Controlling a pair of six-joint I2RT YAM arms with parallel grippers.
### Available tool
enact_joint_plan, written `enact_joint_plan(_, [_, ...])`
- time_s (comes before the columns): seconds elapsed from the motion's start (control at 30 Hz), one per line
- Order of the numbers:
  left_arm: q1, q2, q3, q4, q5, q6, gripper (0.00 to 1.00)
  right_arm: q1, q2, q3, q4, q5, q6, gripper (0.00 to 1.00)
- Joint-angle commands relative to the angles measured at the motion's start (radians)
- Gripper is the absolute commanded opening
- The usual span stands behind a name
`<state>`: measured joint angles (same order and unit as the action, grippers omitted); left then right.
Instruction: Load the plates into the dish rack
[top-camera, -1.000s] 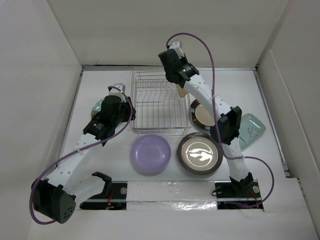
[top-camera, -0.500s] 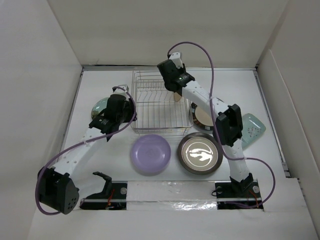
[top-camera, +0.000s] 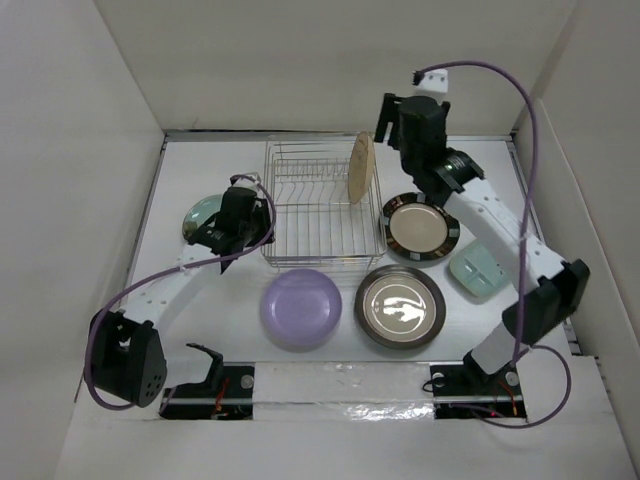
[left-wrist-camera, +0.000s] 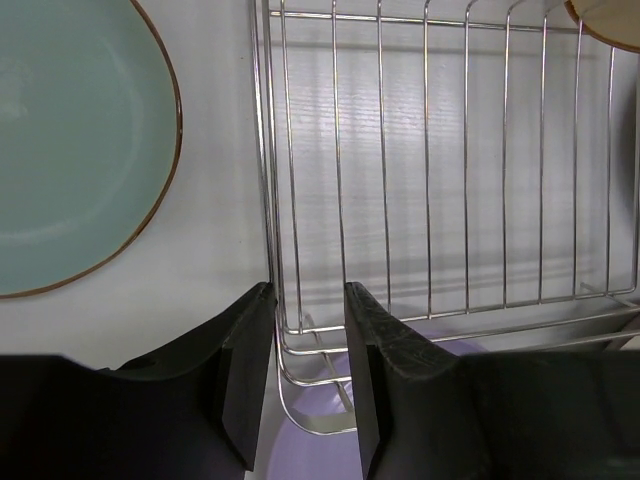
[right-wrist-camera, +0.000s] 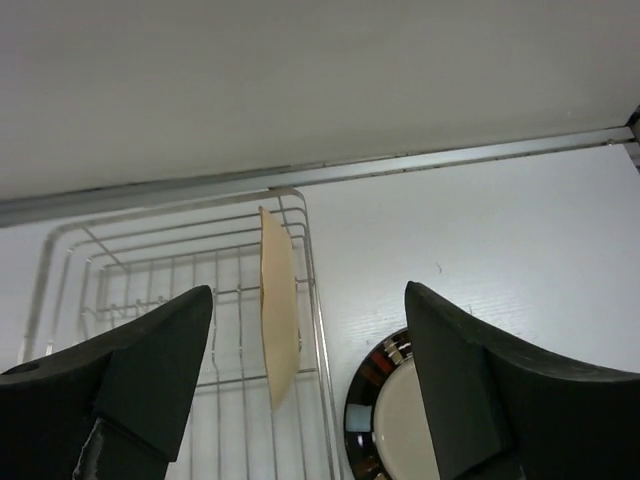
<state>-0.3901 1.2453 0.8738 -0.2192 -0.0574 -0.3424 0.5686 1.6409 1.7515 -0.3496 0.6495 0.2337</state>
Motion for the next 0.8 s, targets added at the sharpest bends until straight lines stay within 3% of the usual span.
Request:
enact_joint_plan(0.0, [0.005, 0.009, 0.016, 0.029, 0.037, -0.023, 0.31, -0.035, -0.133, -0.136, 0.115, -0.076, 0.061, 0.74])
enact_joint_plan(0.07, [0.005, 0.023, 0.014, 0.035, 0.047, -0.026, 0.3, -0.062, -0.232, -0.353, 0.162, -0.117, 0.111, 0.49])
enact_joint_plan(0.1, [0.005, 0.031, 0.019, 0.035, 0.053, -0.024, 0.3, -0.103, -0.341, -0.438, 0.217, -0.146, 0.177, 0.18])
enact_joint_plan(0.13, [0.005, 0.045, 0.021, 0.034, 0.053, -0.024, 0.29, -0.127, -0.393, -0.61, 0.251, -0.172, 0.203, 0.05])
enact_joint_plan(0.17, [0.005, 0.051, 0.024, 0.035, 0.066, -0.023, 0.29, -0.15, -0.442, -0.686, 0.276, -0.219, 0.238, 0.0])
enact_joint_plan(0.27, [0.005, 0.072, 0.031, 0.049, 0.111, -0.027, 0.29, -0.229, -0.593, -0.942, 0.316, -0.293, 0.344, 0.0])
enact_joint_plan(0.37, [0.005, 0.078, 0.042, 0.069, 0.151, -0.038, 0.29, -0.358, -0.653, -1.102, 0.336, -0.345, 0.403, 0.21])
enact_joint_plan(0.4, [0.005, 0.08, 0.05, 0.072, 0.16, -0.04, 0.3, -0.402, -0.65, -1.124, 0.377, -0.384, 0.403, 0.35])
enact_joint_plan(0.43, [0.005, 0.079, 0.053, 0.073, 0.16, -0.043, 0.31, -0.493, -0.615, -1.136, 0.394, -0.428, 0.398, 0.41])
enact_joint_plan(0.6, [0.005, 0.025, 0.06, 0.063, 0.117, -0.029, 0.37, -0.67, -0.425, -1.124, 0.506, -0.677, 0.375, 0.59])
enact_joint_plan(0.77, [0.005, -0.096, 0.06, 0.066, 0.035, -0.017, 0.42, -0.723, -0.296, -1.071, 0.572, -0.753, 0.342, 0.63])
